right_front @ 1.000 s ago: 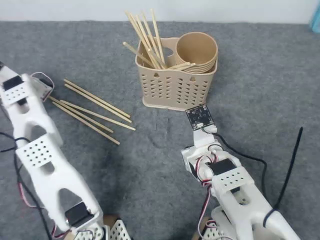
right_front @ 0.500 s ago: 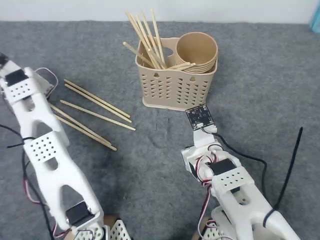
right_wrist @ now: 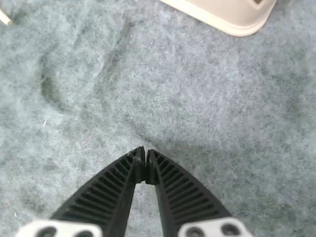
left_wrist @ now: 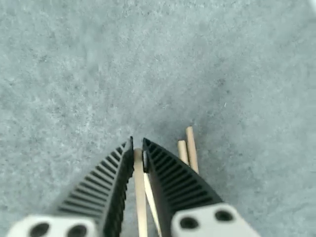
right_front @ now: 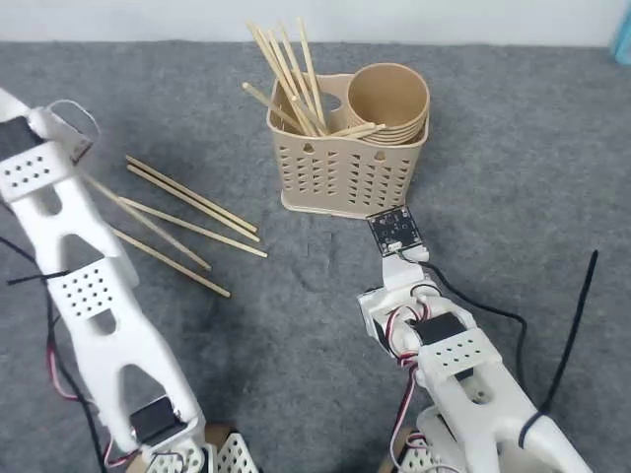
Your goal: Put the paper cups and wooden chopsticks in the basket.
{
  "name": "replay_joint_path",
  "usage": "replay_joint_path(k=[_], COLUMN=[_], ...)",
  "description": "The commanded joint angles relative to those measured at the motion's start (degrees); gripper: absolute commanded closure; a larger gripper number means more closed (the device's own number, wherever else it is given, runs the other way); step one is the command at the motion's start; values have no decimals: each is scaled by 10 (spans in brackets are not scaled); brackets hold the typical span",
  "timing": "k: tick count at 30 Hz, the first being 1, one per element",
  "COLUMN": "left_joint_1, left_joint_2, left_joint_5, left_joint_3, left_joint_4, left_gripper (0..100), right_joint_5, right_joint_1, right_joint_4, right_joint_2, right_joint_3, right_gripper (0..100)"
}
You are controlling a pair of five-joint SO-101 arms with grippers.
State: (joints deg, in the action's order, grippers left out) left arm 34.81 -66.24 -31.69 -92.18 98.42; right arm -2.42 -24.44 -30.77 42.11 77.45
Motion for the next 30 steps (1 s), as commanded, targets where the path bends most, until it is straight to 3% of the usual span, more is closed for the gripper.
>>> replay_joint_path(k=[1,6,16,30], left_joint_1=[6,11,-33,-149], left_joint_2=[103,229,524,804], left_joint_5=[-5,-4,-4,24], left_joint_3=[-1,35,345,402], left_joint_4=[25,26,23,23], left_gripper=[989,990,990,990], right_joint_5=[12,12,9,10], right_joint_1=[7,6,3,3], right_joint_4=[17,15,12,12], right_joint_2=[4,4,4,5], right_joint_3=[-6,-4,-3,3], right_gripper=[991,991,991,991])
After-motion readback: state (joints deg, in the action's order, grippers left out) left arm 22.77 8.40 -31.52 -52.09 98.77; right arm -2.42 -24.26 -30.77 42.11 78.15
